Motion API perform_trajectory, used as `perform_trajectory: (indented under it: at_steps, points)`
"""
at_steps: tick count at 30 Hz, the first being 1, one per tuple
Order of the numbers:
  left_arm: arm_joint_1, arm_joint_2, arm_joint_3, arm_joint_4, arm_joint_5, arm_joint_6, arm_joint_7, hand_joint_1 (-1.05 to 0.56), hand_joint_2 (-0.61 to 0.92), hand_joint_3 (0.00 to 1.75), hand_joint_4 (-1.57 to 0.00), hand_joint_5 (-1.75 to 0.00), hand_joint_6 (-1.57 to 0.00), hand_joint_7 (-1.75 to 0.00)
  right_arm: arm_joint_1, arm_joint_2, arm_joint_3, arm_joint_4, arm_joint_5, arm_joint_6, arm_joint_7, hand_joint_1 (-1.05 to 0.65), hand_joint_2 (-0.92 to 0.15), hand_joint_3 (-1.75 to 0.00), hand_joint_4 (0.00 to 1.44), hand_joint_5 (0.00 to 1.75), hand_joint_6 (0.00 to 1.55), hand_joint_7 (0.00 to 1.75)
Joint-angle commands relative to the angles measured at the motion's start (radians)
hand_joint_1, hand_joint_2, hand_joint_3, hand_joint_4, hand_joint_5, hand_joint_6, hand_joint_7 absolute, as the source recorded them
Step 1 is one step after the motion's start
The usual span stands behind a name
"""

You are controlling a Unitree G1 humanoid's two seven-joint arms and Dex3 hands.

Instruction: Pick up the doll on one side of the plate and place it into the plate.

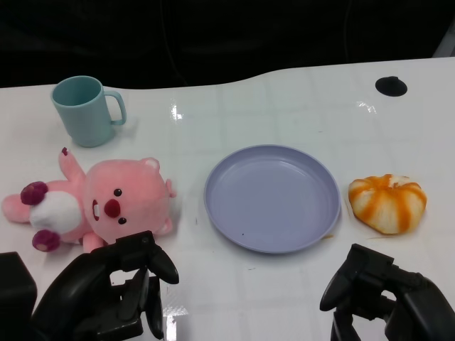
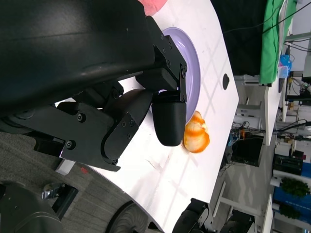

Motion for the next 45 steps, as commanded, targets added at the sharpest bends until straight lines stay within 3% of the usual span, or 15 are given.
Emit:
perform_trajectory:
  at_steps: [1, 35, 37, 42, 45]
  points:
    - [-0.009, 0.008, 0.008, 0.006, 0.001, -0.014, -0.004, -0.13, 0.47, 1.29, -0.82, -1.74, -0.77, -1.48, 0.000, -0.006, -0.011, -0.009, 0.003, -0.001, -0.001, 0.10, -0.42, -1.37, 0.68, 1.75, 0.60, 1.54]
    - [-0.007, 0.007, 0.013, 0.008, -0.002, -0.022, -0.004, -0.13, 0.47, 1.28, -0.82, -1.71, -0.78, -1.45, 0.002, -0.006, -0.010, -0.019, -0.003, 0.009, -0.005, 0.09, -0.41, -1.37, 0.68, 1.75, 0.60, 1.53]
    - [-0.003, 0.005, 0.018, -0.003, -0.012, -0.014, 0.001, -0.12, 0.49, 1.23, -0.83, -1.65, -0.79, -1.39, 0.003, -0.006, -0.011, -0.018, 0.001, 0.006, -0.003, 0.10, -0.41, -1.37, 0.68, 1.75, 0.60, 1.53]
    - [0.006, -0.009, 0.031, -0.026, 0.005, -0.062, 0.015, -0.13, 0.51, 1.09, -0.74, -1.28, -0.78, -0.88, 0.005, -0.009, -0.013, -0.016, -0.001, 0.001, -0.001, 0.11, -0.41, -1.37, 0.68, 1.75, 0.60, 1.53]
    - [0.007, -0.010, 0.034, -0.038, 0.005, -0.065, 0.019, -0.16, 0.57, 0.96, -0.73, -1.13, -0.79, -0.67, 0.005, -0.009, -0.012, -0.016, -0.004, -0.001, -0.002, 0.10, -0.41, -1.37, 0.68, 1.75, 0.60, 1.53]
